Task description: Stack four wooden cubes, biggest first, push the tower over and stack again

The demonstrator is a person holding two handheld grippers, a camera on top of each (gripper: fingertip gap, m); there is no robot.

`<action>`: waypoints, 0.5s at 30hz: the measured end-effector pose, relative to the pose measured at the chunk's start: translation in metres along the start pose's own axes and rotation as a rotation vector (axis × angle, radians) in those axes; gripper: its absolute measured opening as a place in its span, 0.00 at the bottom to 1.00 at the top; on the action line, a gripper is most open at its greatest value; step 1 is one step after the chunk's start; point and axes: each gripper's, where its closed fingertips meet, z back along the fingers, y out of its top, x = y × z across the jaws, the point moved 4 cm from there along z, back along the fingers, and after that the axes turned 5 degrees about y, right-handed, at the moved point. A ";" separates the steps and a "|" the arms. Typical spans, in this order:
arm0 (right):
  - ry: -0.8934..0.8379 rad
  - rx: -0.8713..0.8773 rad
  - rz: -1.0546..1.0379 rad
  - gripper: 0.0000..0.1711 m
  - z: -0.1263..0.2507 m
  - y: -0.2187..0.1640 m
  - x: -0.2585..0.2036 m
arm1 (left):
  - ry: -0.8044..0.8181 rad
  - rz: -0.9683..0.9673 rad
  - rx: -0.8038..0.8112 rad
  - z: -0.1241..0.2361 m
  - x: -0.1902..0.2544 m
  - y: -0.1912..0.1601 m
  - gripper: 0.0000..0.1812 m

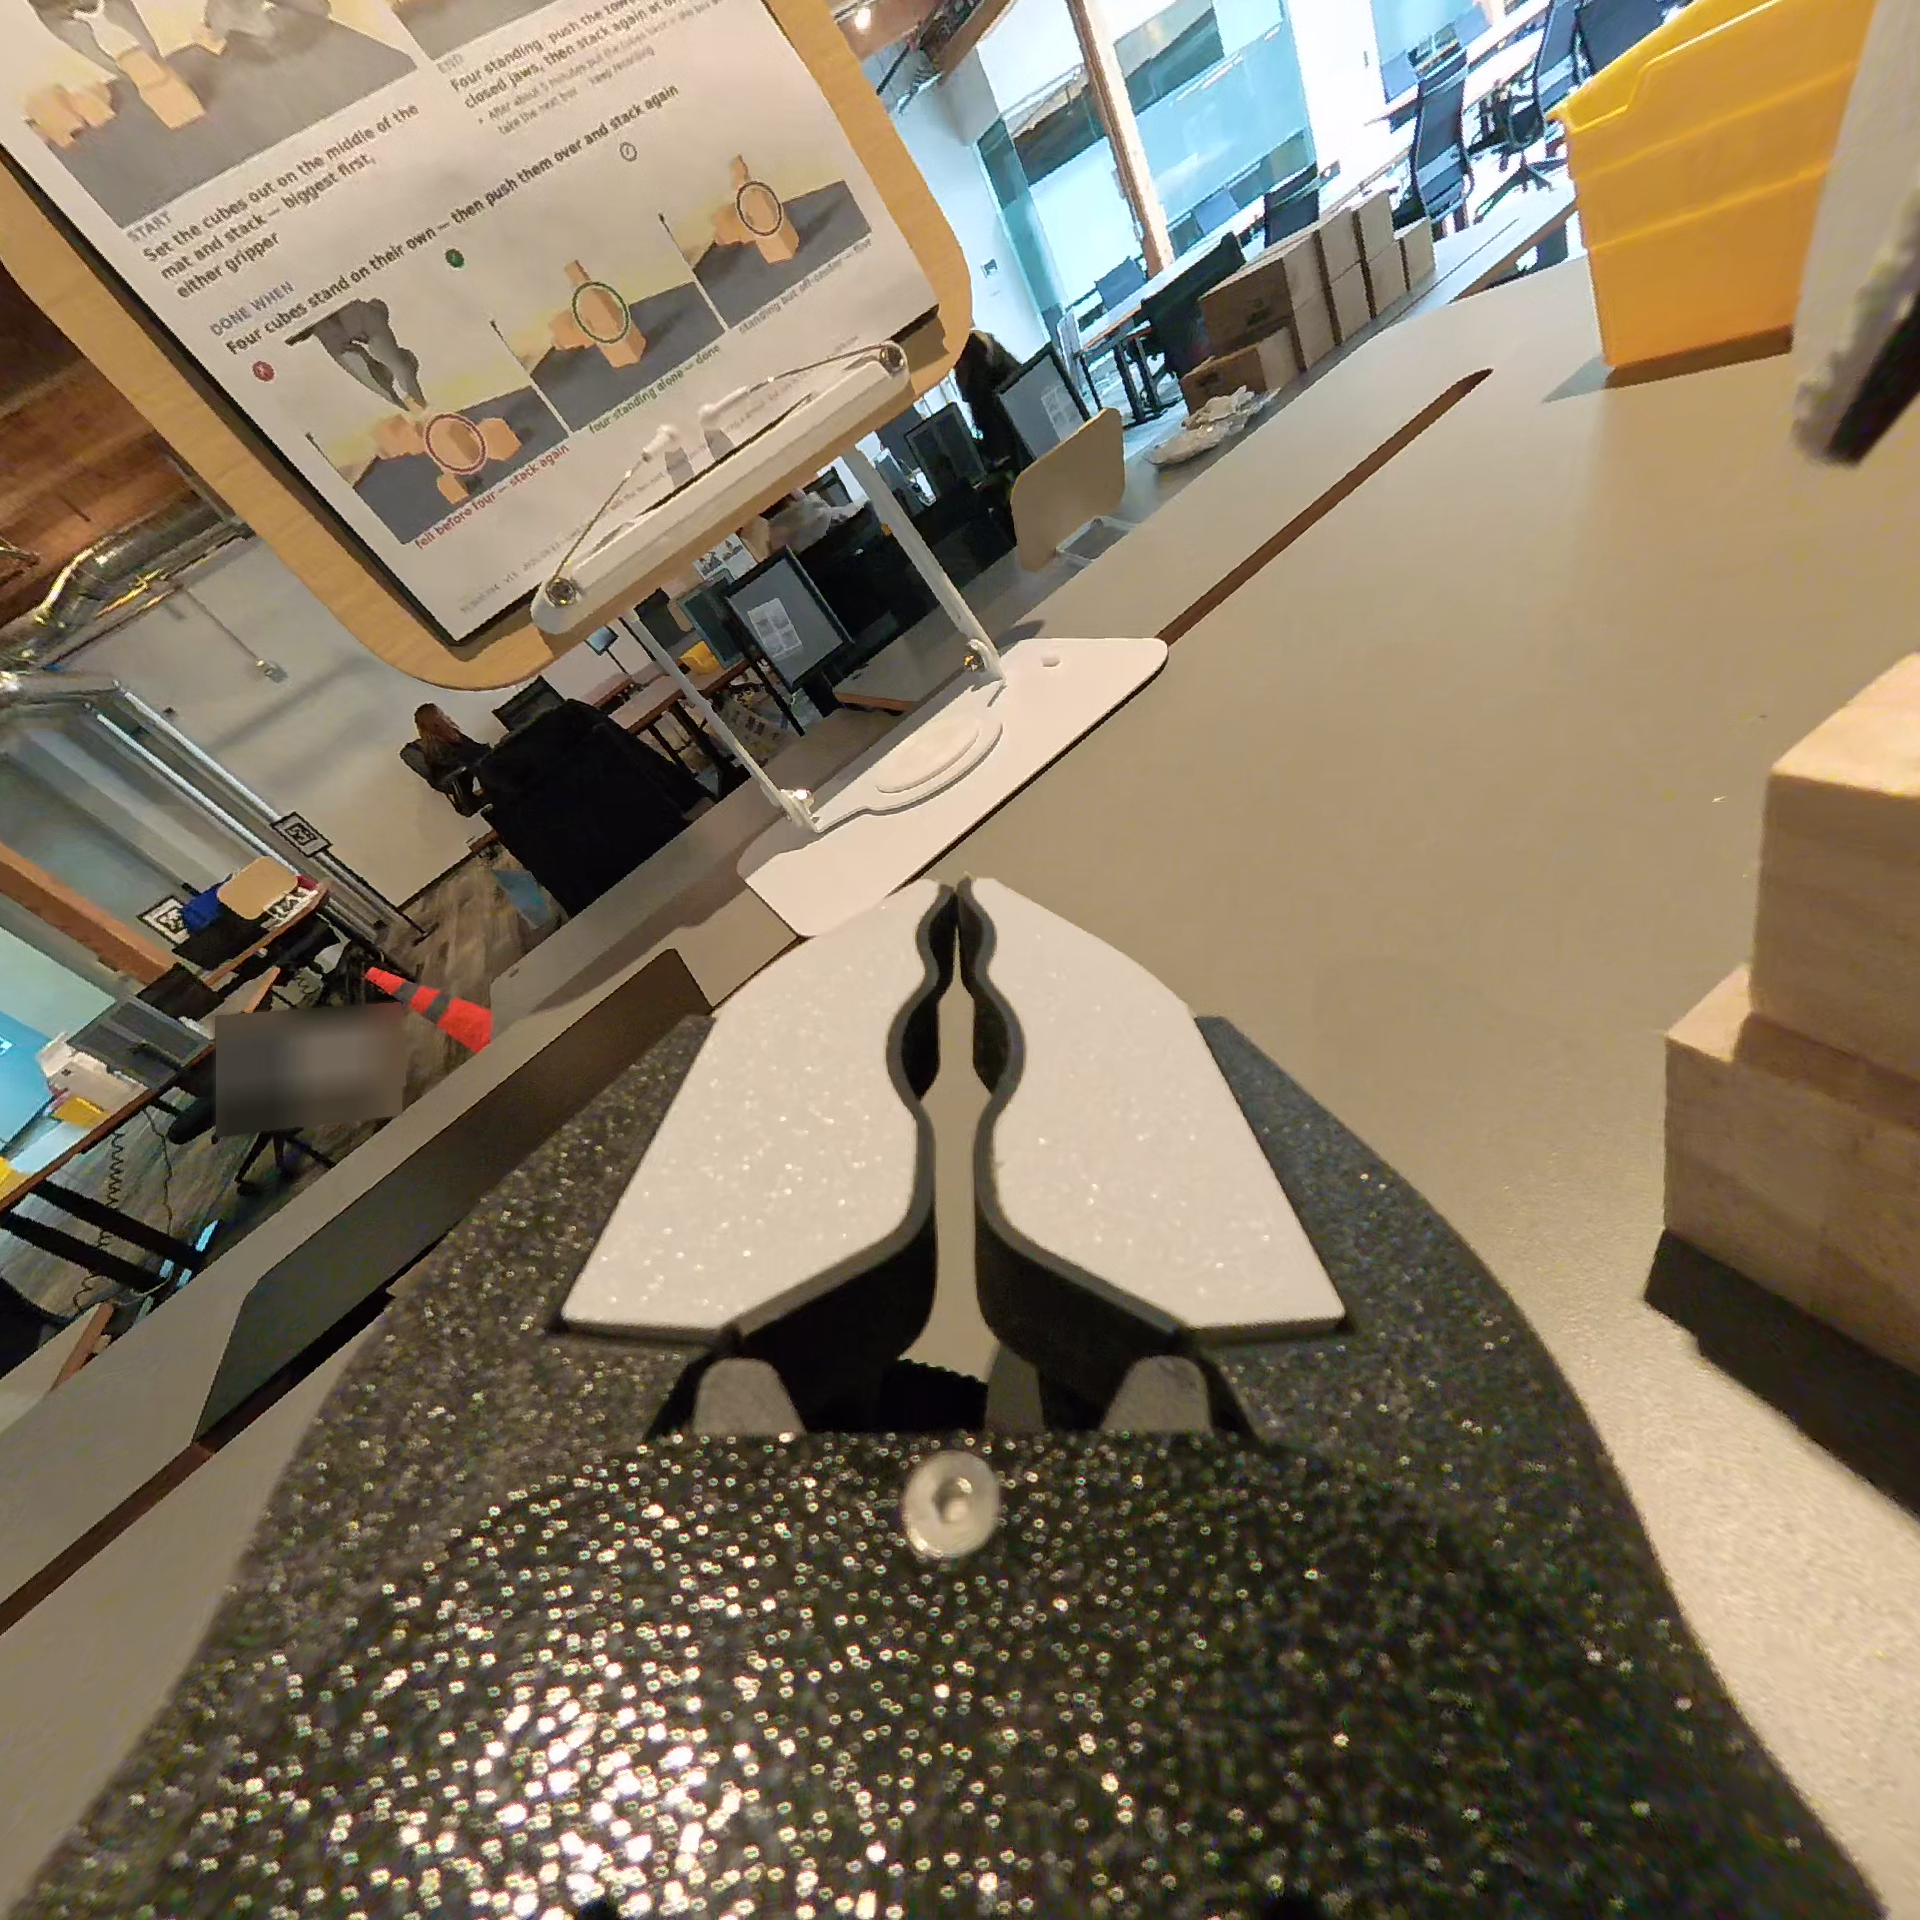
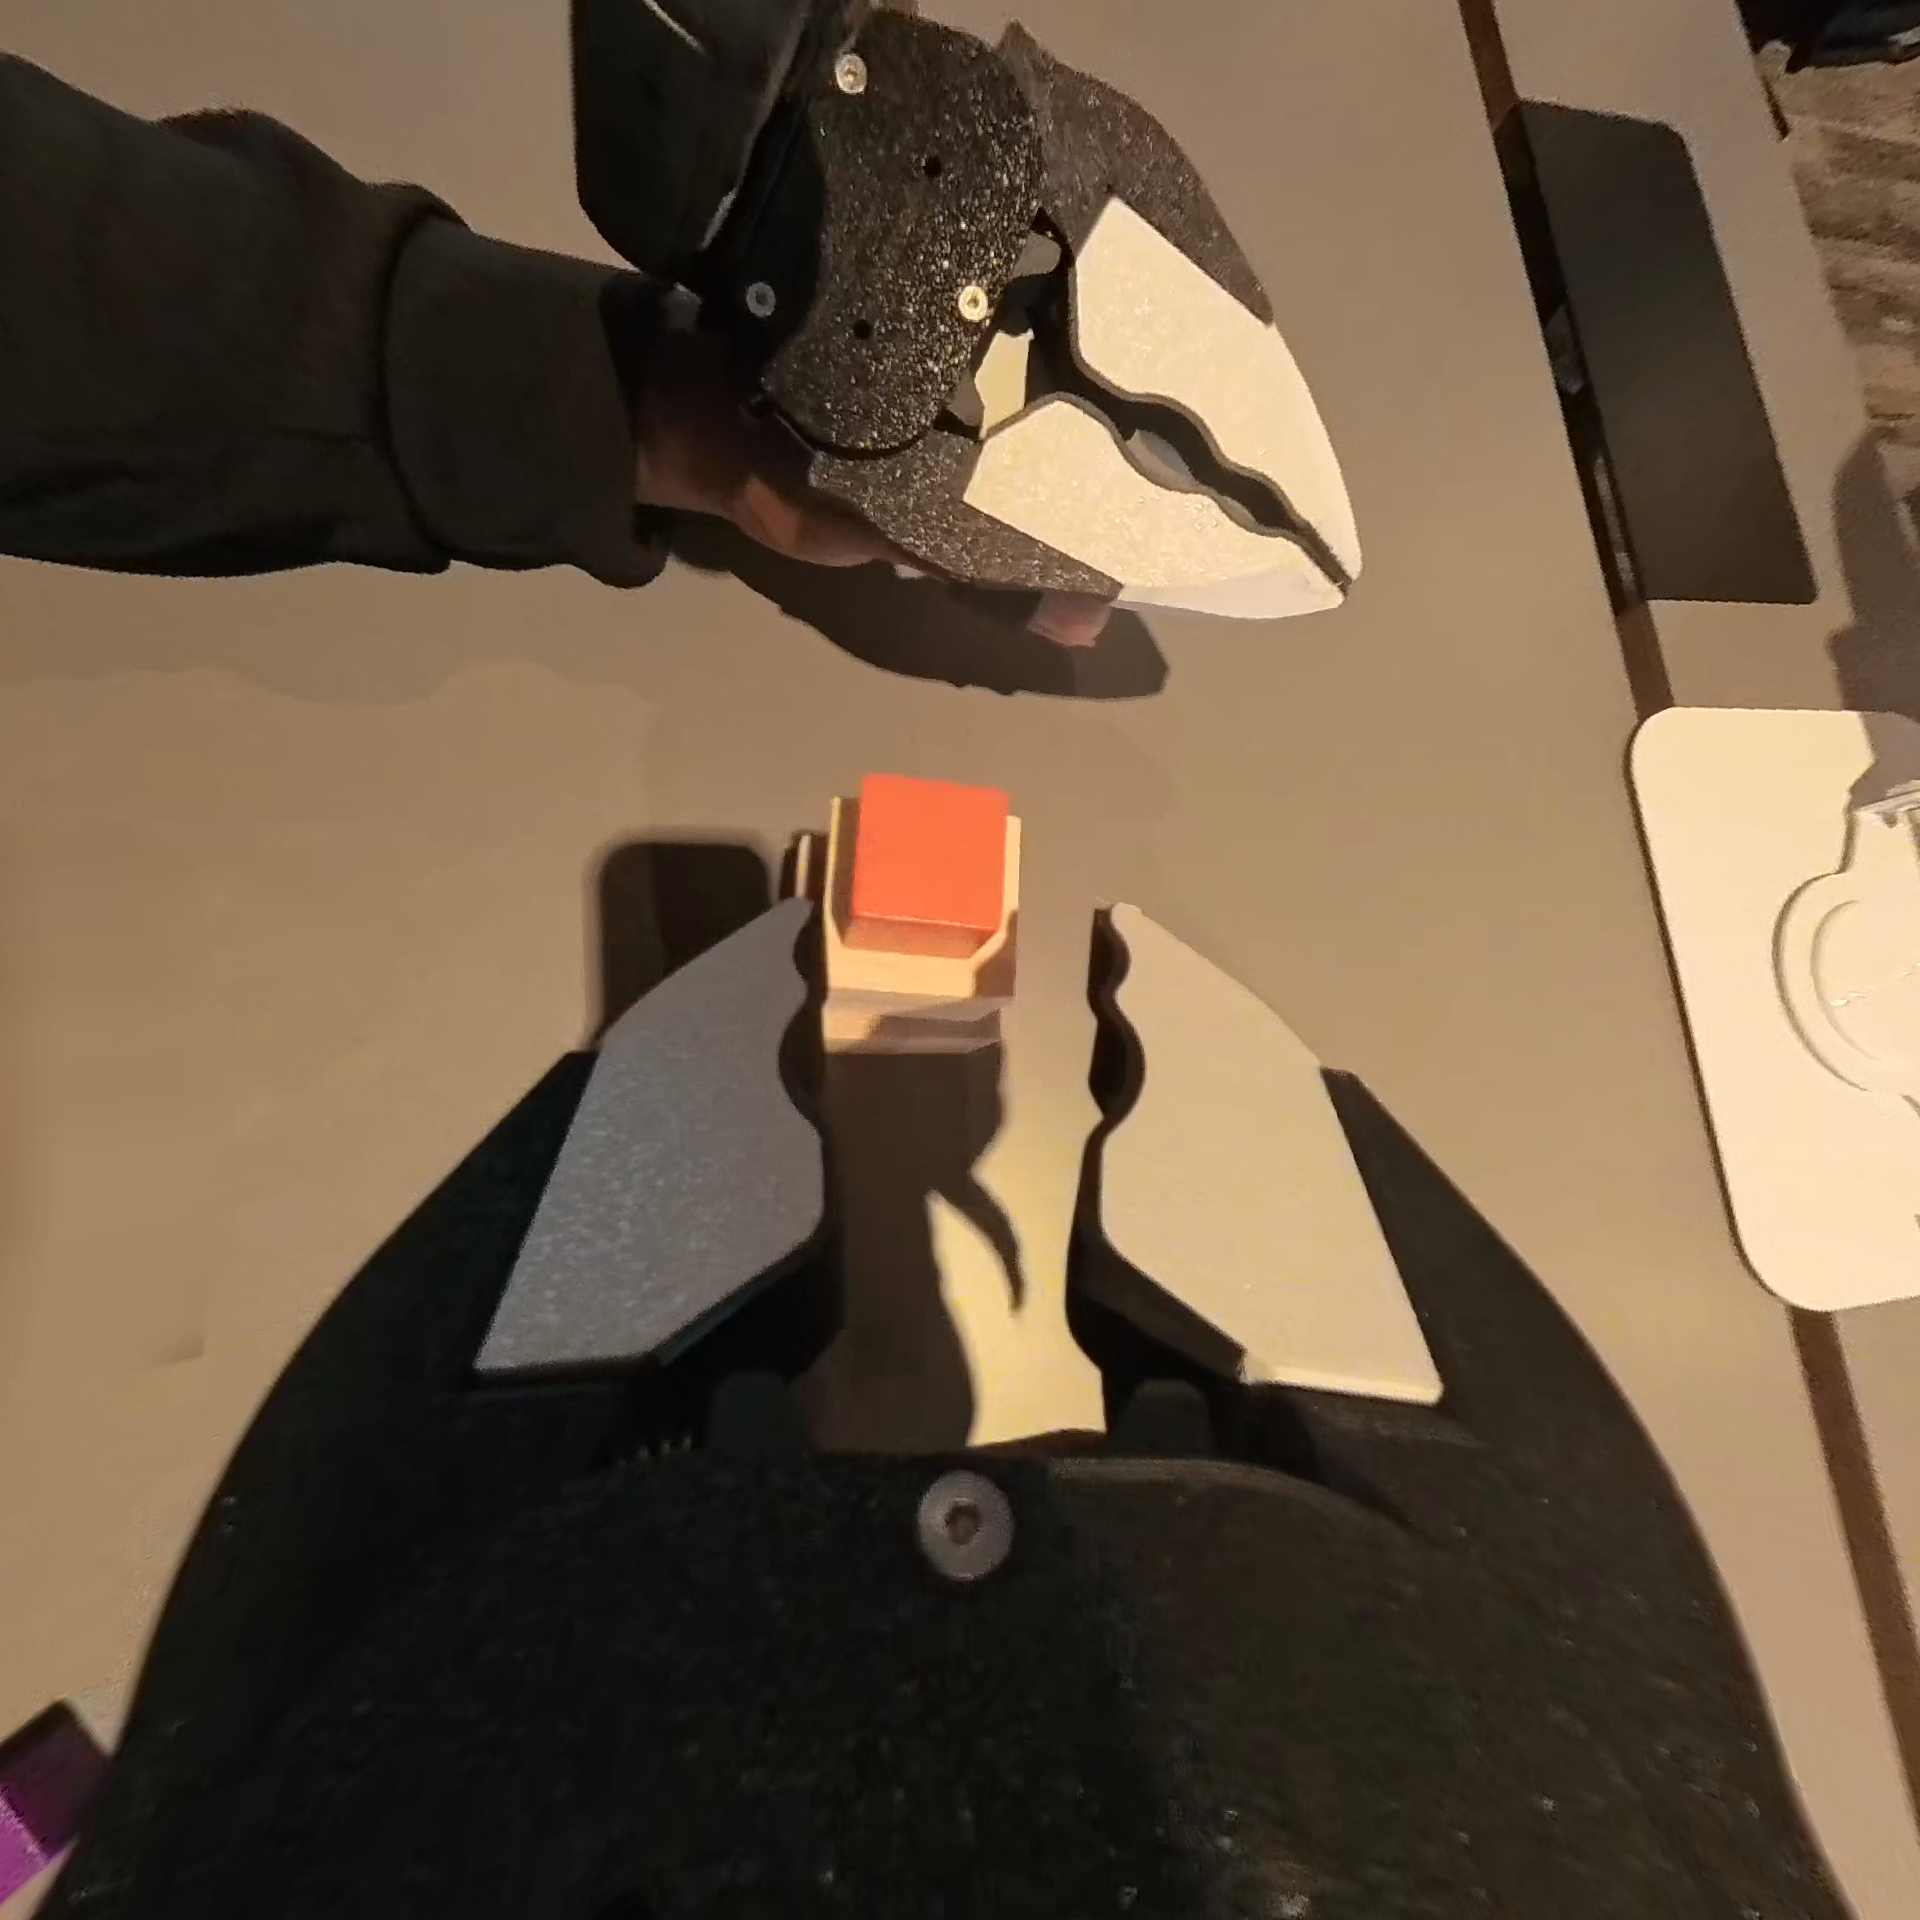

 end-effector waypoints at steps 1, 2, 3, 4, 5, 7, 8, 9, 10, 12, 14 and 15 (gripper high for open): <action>-0.017 -0.006 0.020 0.28 0.002 0.000 0.000 | 0.000 0.000 0.000 0.000 0.000 0.000 0.00; -0.037 -0.014 0.042 0.28 0.005 0.001 0.000 | 0.000 0.000 0.000 0.000 0.000 0.000 0.00; -0.061 -0.023 0.065 0.28 0.007 0.001 0.001 | 0.000 0.000 0.000 0.000 0.000 0.000 0.00; -0.086 -0.033 0.086 0.28 0.009 0.001 0.001 | -0.001 -0.001 0.000 0.000 0.000 0.000 0.00; -0.111 -0.046 0.102 0.28 0.011 0.001 0.002 | -0.002 -0.003 -0.001 0.000 0.001 0.000 0.00; -0.156 -0.068 0.128 0.28 0.013 0.002 0.004 | -0.004 -0.008 -0.003 0.000 0.001 0.000 0.00; -0.174 -0.075 0.137 0.28 0.014 0.002 0.005 | -0.005 -0.009 -0.004 0.000 0.002 0.000 0.00; -0.185 -0.081 0.143 0.28 0.015 0.002 0.005 | -0.005 -0.010 -0.004 0.000 0.002 0.000 0.00; -0.193 -0.085 0.146 0.28 0.017 0.002 0.005 | -0.004 -0.009 -0.003 0.000 0.002 0.000 0.00; -0.207 -0.086 0.148 0.28 0.020 0.002 0.005 | -0.003 -0.008 0.000 0.000 0.001 0.000 0.00; -0.217 -0.079 0.144 0.28 0.025 0.002 0.003 | -0.004 -0.008 0.001 0.000 0.001 0.000 0.00; -0.219 -0.073 0.139 0.28 0.027 0.001 0.002 | -0.005 -0.009 0.001 0.000 0.002 0.000 0.00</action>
